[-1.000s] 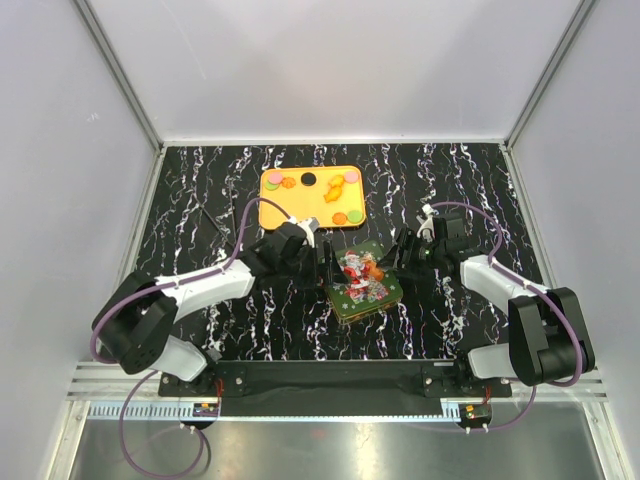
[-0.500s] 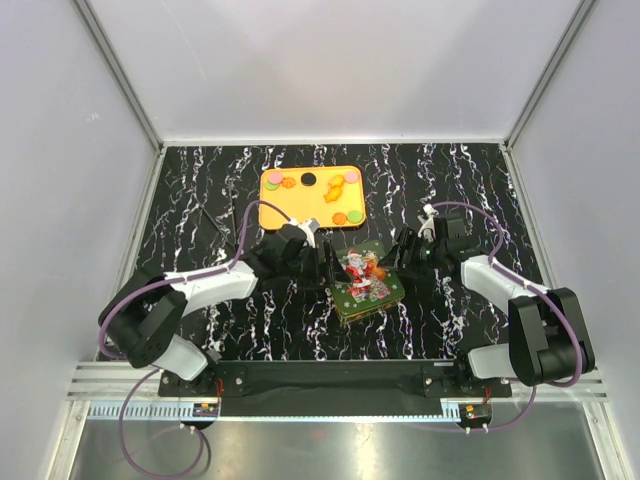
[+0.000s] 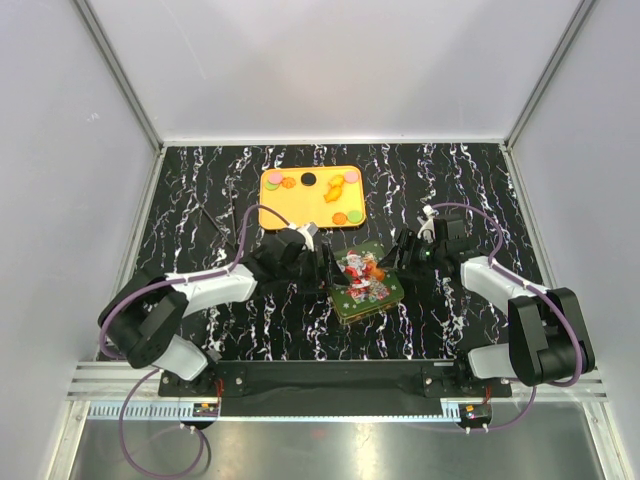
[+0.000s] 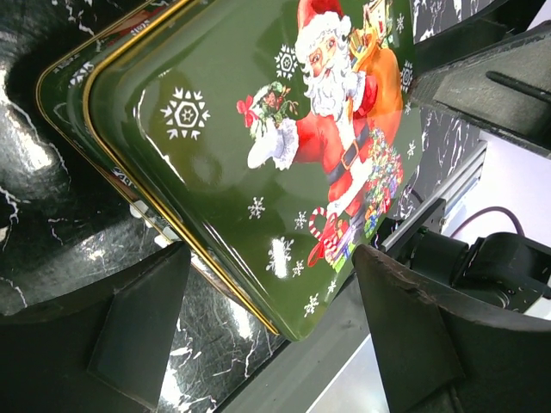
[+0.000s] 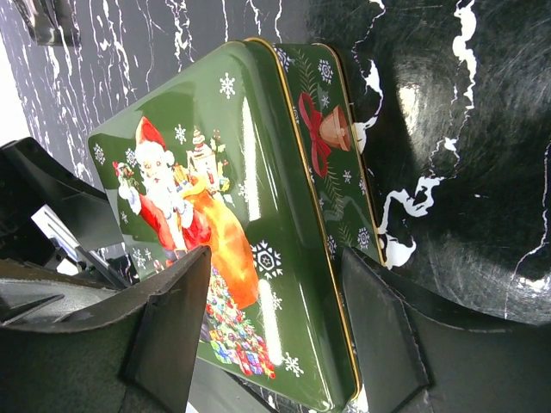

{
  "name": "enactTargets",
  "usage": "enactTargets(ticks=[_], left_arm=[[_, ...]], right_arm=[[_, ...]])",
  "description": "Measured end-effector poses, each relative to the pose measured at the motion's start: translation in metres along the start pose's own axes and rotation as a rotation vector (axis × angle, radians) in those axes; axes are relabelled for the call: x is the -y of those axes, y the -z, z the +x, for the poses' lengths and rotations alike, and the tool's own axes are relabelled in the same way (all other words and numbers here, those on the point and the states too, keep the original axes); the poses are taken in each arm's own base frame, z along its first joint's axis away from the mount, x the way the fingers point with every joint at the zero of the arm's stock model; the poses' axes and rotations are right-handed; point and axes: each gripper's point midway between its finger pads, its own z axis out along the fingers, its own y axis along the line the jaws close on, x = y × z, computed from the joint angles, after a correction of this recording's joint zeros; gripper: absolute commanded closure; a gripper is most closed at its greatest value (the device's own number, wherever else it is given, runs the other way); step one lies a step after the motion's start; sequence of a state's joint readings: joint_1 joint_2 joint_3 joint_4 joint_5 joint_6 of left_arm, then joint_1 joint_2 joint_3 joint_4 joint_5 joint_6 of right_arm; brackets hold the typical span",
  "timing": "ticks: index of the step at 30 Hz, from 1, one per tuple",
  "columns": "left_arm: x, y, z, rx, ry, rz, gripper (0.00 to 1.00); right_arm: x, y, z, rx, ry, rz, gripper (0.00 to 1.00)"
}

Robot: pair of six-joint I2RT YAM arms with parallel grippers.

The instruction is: Pack the cookies

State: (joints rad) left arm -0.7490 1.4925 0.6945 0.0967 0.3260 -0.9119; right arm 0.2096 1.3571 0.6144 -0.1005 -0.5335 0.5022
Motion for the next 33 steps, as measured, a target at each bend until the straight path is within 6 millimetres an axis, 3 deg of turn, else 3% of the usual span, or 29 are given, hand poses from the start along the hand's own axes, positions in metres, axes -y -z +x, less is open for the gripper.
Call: enactTargets(ticks=[33], left_arm=[[0.01, 0.008, -0.001, -0.003, -0.011, 0.02, 0.18]], right_arm=[[0.001, 0.0, 0.003, -0.008, -0.003, -0.001, 0.3]])
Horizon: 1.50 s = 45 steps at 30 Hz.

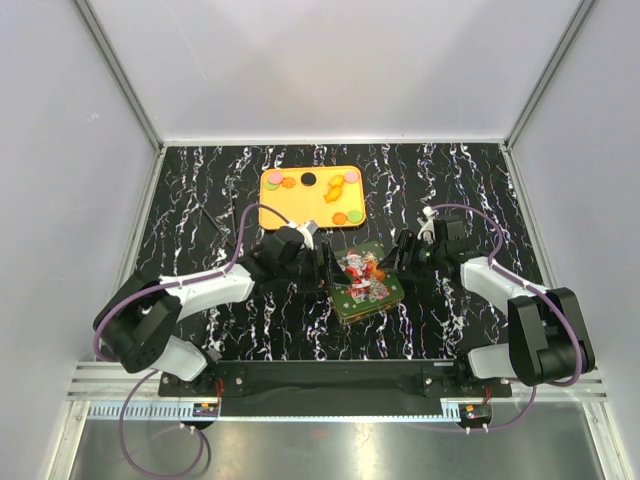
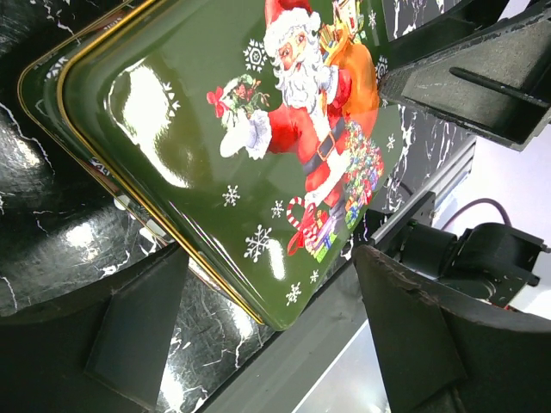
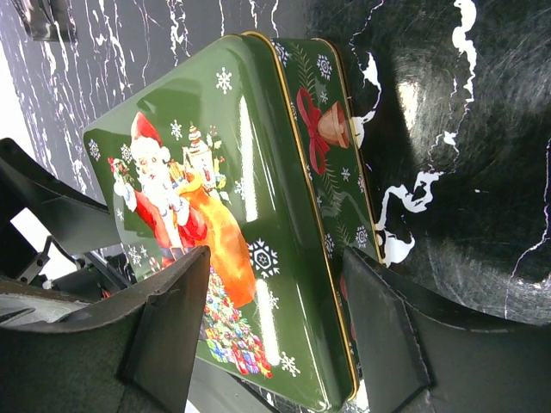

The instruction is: Pack the cookies

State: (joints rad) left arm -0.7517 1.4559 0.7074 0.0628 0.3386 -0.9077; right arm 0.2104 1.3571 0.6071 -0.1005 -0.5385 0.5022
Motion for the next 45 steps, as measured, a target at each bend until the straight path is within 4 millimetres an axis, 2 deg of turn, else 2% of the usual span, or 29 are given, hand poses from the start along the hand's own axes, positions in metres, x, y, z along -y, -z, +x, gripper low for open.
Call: enactTargets(ticks=[5, 7, 14, 22, 25, 26, 33, 39, 45], left_arm=[[0.001, -0.001, 0.001, -0.006, 0.014, 0.004, 0.19], [0.001, -0.001, 0.001, -0.008, 0.019, 0.007, 0.23], [-0.005, -0.004, 0.007, -0.021, 0.053, 0.008, 0.46], [-0.006, -0.004, 0.01, -0.033, 0.063, 0.005, 0.48], [-0.007, -0.004, 0.01, -0.033, 0.063, 0.004, 0.49], [-0.007, -0.004, 0.01, -0.034, 0.064, 0.004, 0.53], [-0.012, -0.007, 0.012, -0.044, 0.074, -0.009, 0.6], [-0.012, -0.008, 0.012, -0.045, 0.075, -0.011, 0.63], [-0.012, -0.007, 0.008, -0.039, 0.079, -0.013, 0.72]], right_arm=[[0.0, 0.0, 0.0, 0.001, 0.0, 0.002, 0.3], [0.001, 0.0, -0.001, 0.003, 0.001, 0.003, 0.29], [0.001, -0.001, -0.005, 0.026, 0.015, -0.001, 0.3], [0.002, -0.002, -0.007, 0.04, 0.022, -0.004, 0.32], [0.004, -0.002, -0.007, 0.044, 0.022, 0.004, 0.37], [0.005, -0.001, -0.007, 0.044, 0.022, 0.009, 0.37], [0.005, 0.008, -0.004, 0.048, 0.034, 0.031, 0.38], [0.006, 0.008, -0.002, 0.044, 0.032, 0.033, 0.32], [0.005, 0.008, 0.0, 0.035, 0.03, 0.024, 0.24]])
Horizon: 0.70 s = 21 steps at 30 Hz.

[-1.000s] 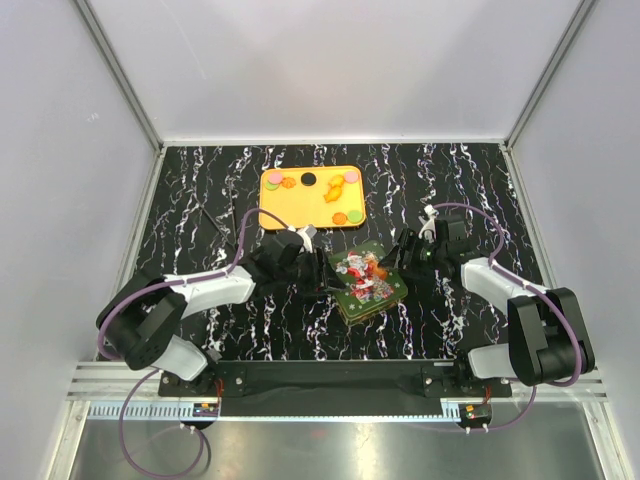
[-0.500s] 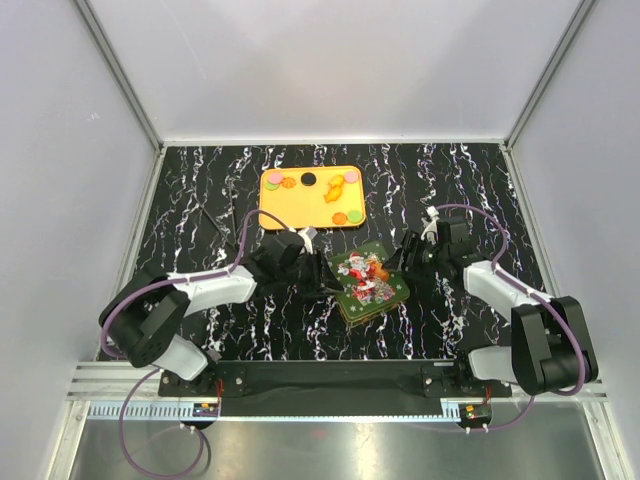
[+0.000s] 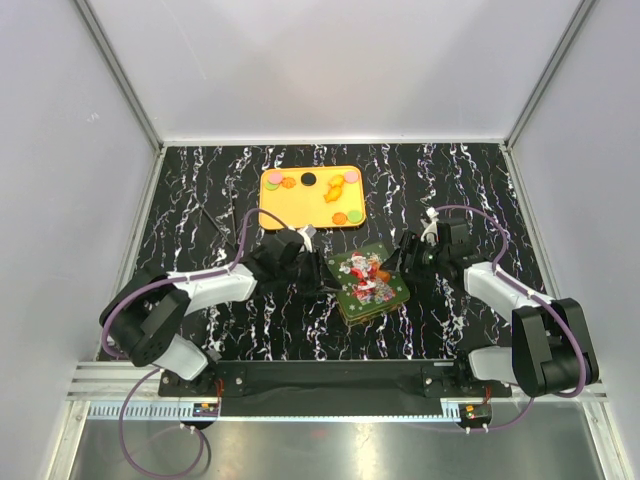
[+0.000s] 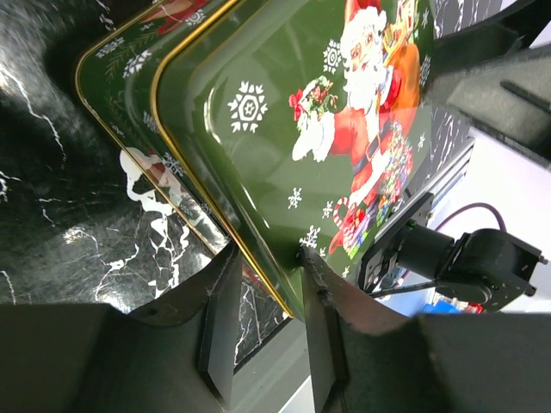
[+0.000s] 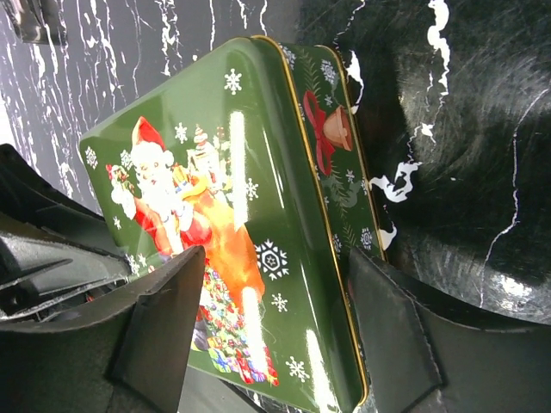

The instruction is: Pack the cookies

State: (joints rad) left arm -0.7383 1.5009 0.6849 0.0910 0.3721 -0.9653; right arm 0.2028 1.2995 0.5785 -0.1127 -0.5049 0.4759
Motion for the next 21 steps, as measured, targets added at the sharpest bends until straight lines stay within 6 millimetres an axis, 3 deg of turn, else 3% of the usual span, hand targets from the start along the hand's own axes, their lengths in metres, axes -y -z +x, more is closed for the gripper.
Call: enactTargets(ticks=[14, 16, 21], left_arm=[[0.002, 0.001, -0.005, -0.007, 0.008, 0.001, 0.74], [0.003, 0.001, -0.005, -0.011, 0.009, 0.009, 0.59], [0.01, 0.001, -0.005, -0.02, 0.003, 0.037, 0.45]], right_arm=[[-0.001, 0.002, 0.005, -0.015, -0.005, 0.008, 0.09], [0.0, 0.003, 0.007, -0.018, -0.004, 0.018, 0.08], [0.0, 0.001, 0.011, -0.025, 0.007, 0.035, 0.07]])
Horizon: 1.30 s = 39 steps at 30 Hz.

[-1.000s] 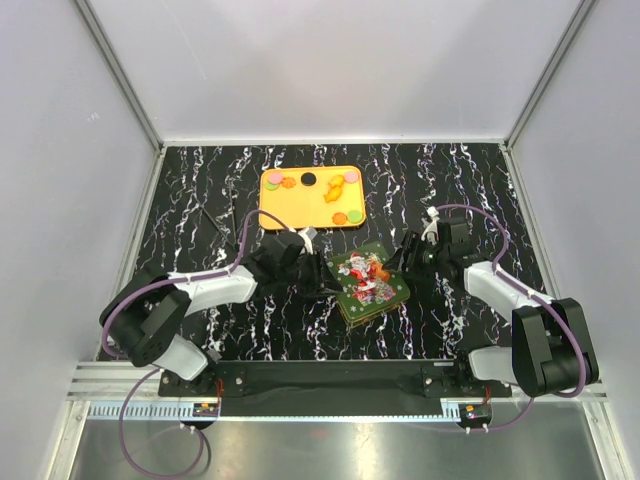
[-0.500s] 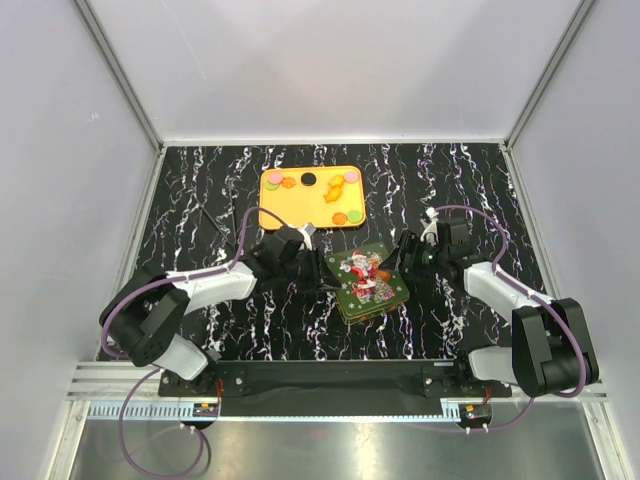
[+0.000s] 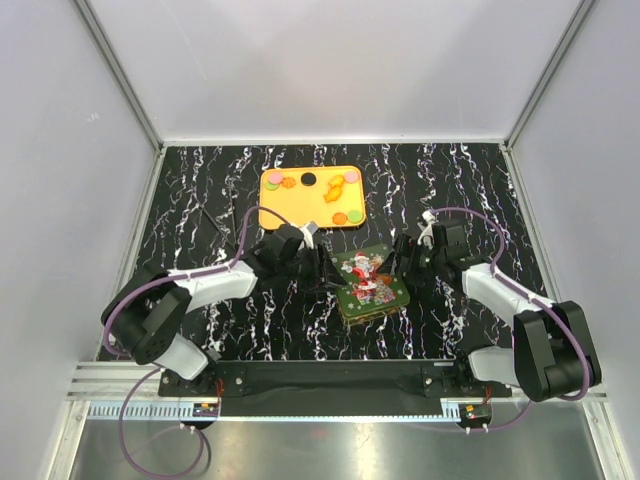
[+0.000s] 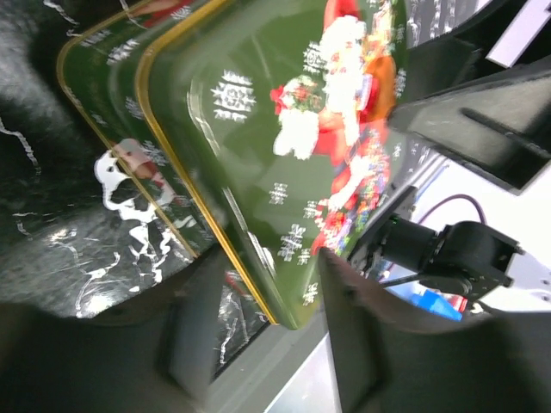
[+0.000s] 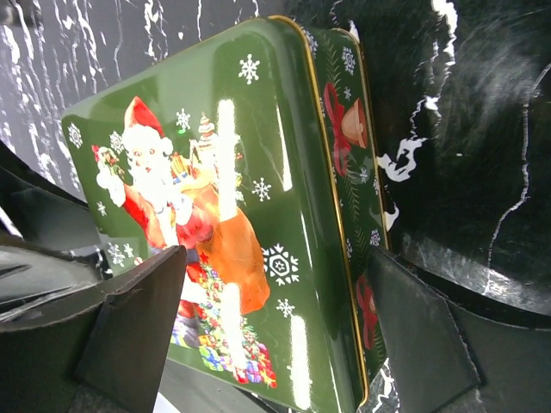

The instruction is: Pack the cookies

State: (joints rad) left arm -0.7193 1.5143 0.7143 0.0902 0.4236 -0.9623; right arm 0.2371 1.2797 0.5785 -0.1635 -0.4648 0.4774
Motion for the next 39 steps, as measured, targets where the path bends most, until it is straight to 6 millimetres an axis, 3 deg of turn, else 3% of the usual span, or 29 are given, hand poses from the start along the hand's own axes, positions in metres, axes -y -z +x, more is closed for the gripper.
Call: enactTargets(ticks=[10, 16, 39], left_arm=[[0.0, 0.0, -0.004, -0.001, 0.01, 0.015, 0.5], [0.001, -0.001, -0.004, 0.001, 0.01, 0.021, 0.71], [-0.002, -0.001, -0.005, 0.006, -0.023, 0.01, 0.63]], right_arm=[[0.003, -0.003, 0.003, -0.007, 0.025, 0.07, 0.13], [0.002, 0.004, 0.003, -0.001, 0.025, 0.091, 0.13], [-0.006, 0.018, 0.0, 0.006, 0.032, 0.095, 0.17]])
